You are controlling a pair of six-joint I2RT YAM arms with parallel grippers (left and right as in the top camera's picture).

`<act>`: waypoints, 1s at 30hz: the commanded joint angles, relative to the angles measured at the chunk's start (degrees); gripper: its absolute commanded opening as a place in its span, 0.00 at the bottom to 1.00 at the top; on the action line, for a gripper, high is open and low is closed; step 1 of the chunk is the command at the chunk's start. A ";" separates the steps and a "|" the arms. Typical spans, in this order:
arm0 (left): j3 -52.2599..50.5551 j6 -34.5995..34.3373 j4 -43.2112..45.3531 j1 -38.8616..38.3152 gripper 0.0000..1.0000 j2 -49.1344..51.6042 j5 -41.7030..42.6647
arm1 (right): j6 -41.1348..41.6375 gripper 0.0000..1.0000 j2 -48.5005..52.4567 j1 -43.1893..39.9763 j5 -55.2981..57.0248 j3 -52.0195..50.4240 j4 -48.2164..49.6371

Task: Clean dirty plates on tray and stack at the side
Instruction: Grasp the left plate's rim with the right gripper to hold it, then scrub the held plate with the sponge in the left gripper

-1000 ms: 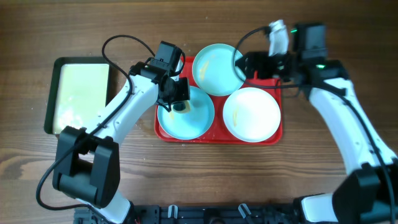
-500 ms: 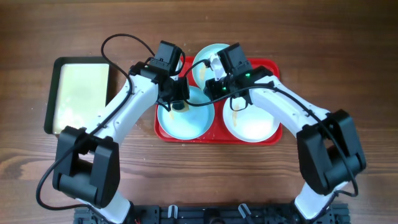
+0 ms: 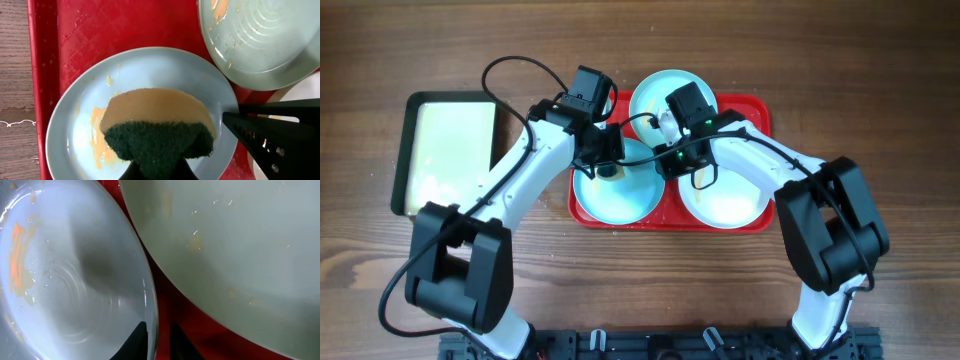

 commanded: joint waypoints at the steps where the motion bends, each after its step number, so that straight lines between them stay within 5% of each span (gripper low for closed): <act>1: -0.02 -1.27 -0.04 -0.11 0.04 3.02 -0.52 | -0.17 0.16 0.87 0.09 -0.13 -0.52 -0.04; 12: -3.91 -1.42 3.04 -3.67 0.04 11.19 -0.81 | 0.92 0.10 0.87 0.09 -0.13 -0.50 2.36; 16: -6.36 -1.42 2.91 -3.67 0.12 11.19 -12.28 | 0.92 0.10 0.87 0.09 -0.13 -0.50 2.75; 17: -6.36 -1.40 2.73 -3.67 0.18 11.19 -15.74 | 0.90 0.10 0.87 0.09 -0.13 -0.50 2.80; 19: -6.36 -1.38 2.75 -3.67 0.72 11.19 -18.36 | 0.87 0.10 0.85 0.09 -0.13 -0.50 2.99; 20: -6.34 -1.38 2.78 -3.67 0.79 11.19 -18.34 | 0.85 0.11 0.85 0.09 -0.13 -0.50 3.13; 21: -6.32 -1.40 2.78 -3.67 0.78 11.19 -18.32 | 0.85 0.11 0.87 0.09 -0.13 -0.50 3.15; 23: -6.10 -1.40 2.71 -3.67 0.56 10.62 -17.79 | 0.85 0.10 0.85 0.09 -0.13 -0.50 3.15; 26: -6.10 -1.42 2.73 -3.67 0.41 5.73 -13.18 | 0.85 0.10 0.87 0.09 -0.13 -0.50 2.97; 30: -6.10 -1.42 2.32 -3.67 0.34 -0.13 -10.51 | 0.87 0.11 0.85 0.09 -0.13 -0.50 2.97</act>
